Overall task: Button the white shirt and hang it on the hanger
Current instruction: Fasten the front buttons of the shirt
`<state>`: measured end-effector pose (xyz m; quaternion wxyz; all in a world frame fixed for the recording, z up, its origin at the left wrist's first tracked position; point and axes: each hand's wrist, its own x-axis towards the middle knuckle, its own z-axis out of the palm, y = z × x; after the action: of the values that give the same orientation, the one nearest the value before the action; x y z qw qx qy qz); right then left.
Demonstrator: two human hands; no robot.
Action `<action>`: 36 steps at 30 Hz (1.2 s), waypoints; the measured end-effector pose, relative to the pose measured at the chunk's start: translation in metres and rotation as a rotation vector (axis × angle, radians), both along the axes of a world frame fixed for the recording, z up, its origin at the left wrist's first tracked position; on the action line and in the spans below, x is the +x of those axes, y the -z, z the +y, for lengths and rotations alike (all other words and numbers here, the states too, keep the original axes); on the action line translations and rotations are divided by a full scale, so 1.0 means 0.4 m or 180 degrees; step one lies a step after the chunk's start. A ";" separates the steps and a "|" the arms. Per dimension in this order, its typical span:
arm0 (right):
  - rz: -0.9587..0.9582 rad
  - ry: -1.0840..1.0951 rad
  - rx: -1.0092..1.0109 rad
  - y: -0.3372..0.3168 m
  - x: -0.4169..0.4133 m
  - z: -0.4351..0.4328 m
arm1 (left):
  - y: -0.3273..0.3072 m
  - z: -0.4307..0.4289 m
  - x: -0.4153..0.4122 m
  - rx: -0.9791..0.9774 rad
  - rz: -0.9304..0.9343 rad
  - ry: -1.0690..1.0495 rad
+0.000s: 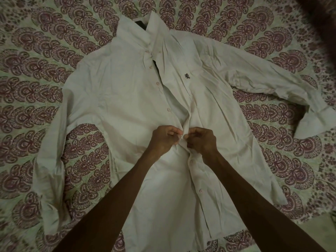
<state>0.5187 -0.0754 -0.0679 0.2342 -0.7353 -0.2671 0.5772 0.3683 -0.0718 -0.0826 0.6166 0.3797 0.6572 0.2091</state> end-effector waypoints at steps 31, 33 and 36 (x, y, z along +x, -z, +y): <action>0.0571 0.0961 0.0089 -0.004 -0.006 -0.042 | 0.004 0.022 0.020 0.0259 0.0230 0.0221; 0.0531 0.0925 0.0120 -0.003 -0.007 -0.042 | 0.007 0.024 0.017 0.0269 0.0266 0.0309; 0.0389 0.0785 0.0160 -0.002 -0.007 -0.036 | 0.013 0.017 0.016 0.0332 0.0238 0.0188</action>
<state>0.5159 -0.0896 -0.0673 0.3375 -0.7199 -0.1743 0.5809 0.3747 -0.0650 -0.0878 0.5769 0.4381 0.6565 0.2104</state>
